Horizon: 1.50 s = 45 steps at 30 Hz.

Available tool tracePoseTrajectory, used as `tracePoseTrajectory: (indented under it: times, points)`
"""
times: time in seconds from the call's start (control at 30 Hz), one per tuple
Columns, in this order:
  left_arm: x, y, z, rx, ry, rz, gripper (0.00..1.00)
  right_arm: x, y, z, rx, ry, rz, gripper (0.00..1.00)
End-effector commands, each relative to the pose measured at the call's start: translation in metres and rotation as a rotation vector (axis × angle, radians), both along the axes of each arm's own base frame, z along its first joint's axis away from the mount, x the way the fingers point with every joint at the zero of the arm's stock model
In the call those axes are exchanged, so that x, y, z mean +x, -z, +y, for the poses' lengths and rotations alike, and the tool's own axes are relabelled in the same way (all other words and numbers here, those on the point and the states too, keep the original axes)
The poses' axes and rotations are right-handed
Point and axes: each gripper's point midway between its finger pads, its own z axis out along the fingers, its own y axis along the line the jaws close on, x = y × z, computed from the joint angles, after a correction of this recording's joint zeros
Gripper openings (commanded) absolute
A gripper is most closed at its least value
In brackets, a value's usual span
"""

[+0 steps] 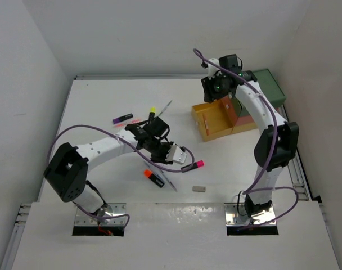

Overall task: Sort the stationery into containers
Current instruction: Pick up the pen from the center of the board.

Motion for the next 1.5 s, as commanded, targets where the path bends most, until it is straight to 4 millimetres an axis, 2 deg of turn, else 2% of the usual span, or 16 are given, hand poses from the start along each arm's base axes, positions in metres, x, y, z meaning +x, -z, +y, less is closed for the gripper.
tracePoseTrajectory:
  times: [0.0,0.13,0.37,0.53,0.8,0.93,1.17,1.33,1.43,1.47]
  points:
    - [-0.012,0.017,-0.006,0.035,0.151,-0.036,0.39,-0.024,-0.050,0.002,0.116,0.017,-0.010,0.45]
    - [-0.019,0.031,-0.009,0.076,0.221,-0.084,0.38,-0.041,-0.055,-0.009,0.142,0.039,0.007,0.45]
    - [-0.029,0.053,-0.009,0.129,0.291,-0.089,0.36,-0.048,-0.054,-0.025,0.160,0.066,0.038,0.45]
    - [-0.044,0.063,-0.012,0.141,0.336,-0.056,0.36,-0.045,-0.059,-0.026,0.163,0.069,0.051,0.45]
    - [-0.054,0.077,-0.015,0.150,0.341,-0.027,0.35,-0.043,-0.058,-0.028,0.176,0.070,0.061,0.45]
    - [-0.052,0.090,-0.015,0.171,0.338,-0.023,0.35,-0.043,-0.061,-0.026,0.198,0.087,0.067,0.45]
    - [-0.052,0.103,-0.013,0.196,0.365,-0.018,0.31,-0.051,-0.071,-0.023,0.216,0.062,0.058,0.46]
    - [-0.055,0.108,-0.013,0.212,0.367,0.002,0.25,-0.053,-0.082,-0.021,0.232,0.048,0.036,0.46]
    - [-0.048,0.095,-0.019,0.176,0.312,-0.013,0.09,-0.057,-0.089,-0.018,0.258,0.033,0.022,0.46]
    - [-0.041,0.081,-0.024,0.140,0.281,-0.040,0.06,-0.059,-0.095,-0.014,0.289,0.009,0.013,0.46]
